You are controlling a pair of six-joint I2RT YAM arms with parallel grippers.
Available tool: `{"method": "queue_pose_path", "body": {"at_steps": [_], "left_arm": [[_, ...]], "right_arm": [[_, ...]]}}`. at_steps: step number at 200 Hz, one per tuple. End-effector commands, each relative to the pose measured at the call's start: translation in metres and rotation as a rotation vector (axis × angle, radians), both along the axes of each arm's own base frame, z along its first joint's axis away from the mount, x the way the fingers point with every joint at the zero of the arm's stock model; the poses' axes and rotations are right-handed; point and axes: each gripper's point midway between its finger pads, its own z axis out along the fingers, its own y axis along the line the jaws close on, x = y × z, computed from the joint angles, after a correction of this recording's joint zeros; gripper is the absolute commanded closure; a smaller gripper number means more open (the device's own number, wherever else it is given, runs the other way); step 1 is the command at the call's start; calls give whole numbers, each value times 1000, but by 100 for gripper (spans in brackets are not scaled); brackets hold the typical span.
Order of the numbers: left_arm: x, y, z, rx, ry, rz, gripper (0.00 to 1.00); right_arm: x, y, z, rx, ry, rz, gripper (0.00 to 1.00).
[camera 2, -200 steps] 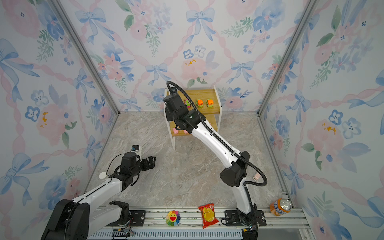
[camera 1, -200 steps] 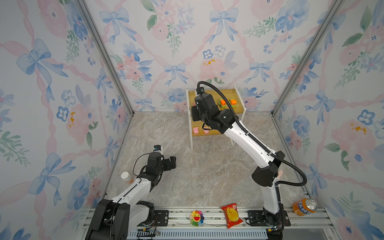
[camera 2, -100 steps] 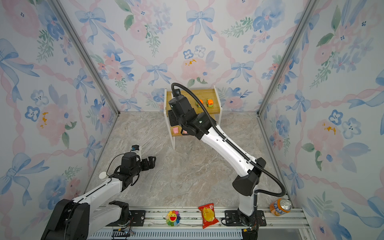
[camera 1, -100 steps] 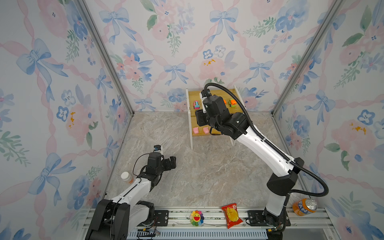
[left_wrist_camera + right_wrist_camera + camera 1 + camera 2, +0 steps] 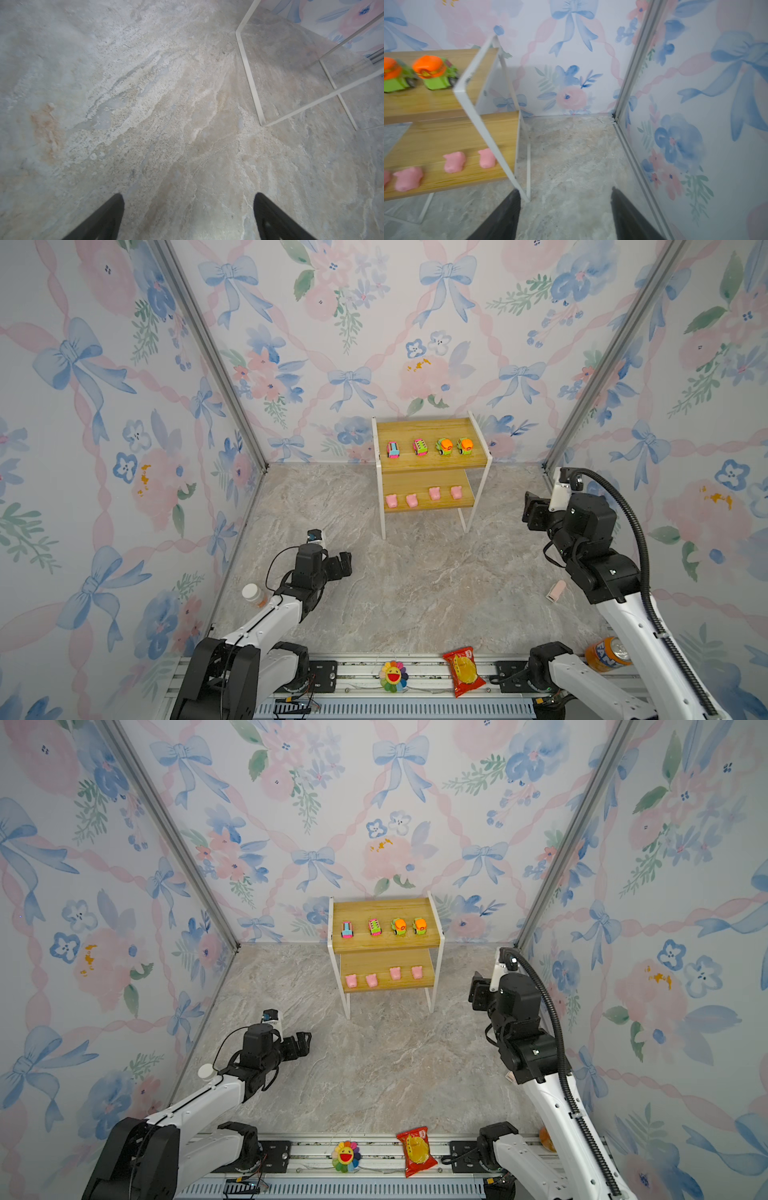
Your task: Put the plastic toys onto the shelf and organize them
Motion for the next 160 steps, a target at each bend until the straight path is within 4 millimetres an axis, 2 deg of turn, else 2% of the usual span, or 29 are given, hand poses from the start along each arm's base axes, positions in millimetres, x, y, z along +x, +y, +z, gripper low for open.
{"method": "queue_pose_path", "body": {"at_steps": [1, 33, 76, 101, 125, 132, 147, 160], "left_arm": [[25, 17, 34, 85, -107, 65, 2], [55, 30, 54, 179, -217, 103, 2], [82, 33, 68, 245, -316, 80, 2], [86, 32, 77, 302, -409, 46, 2], [88, 35, 79, 325, -456, 43, 2], [87, 35, 79, 329, -458, 37, 2], [87, 33, 82, 335, -473, 26, 2], [87, 32, 81, 343, -475, 12, 2]], "right_arm": [[17, -12, -33, 27, -53, 51, 29], [31, -16, -102, -41, -19, 62, 29], [45, -24, -172, 54, -47, 77, 29], [55, -18, -196, 119, -91, 99, 28], [68, -6, -222, 53, -80, 106, 25], [72, -5, -220, 41, -99, 102, 23], [74, -10, -229, 36, 7, 67, 21], [82, -8, -228, 37, -10, 71, 21]]}}
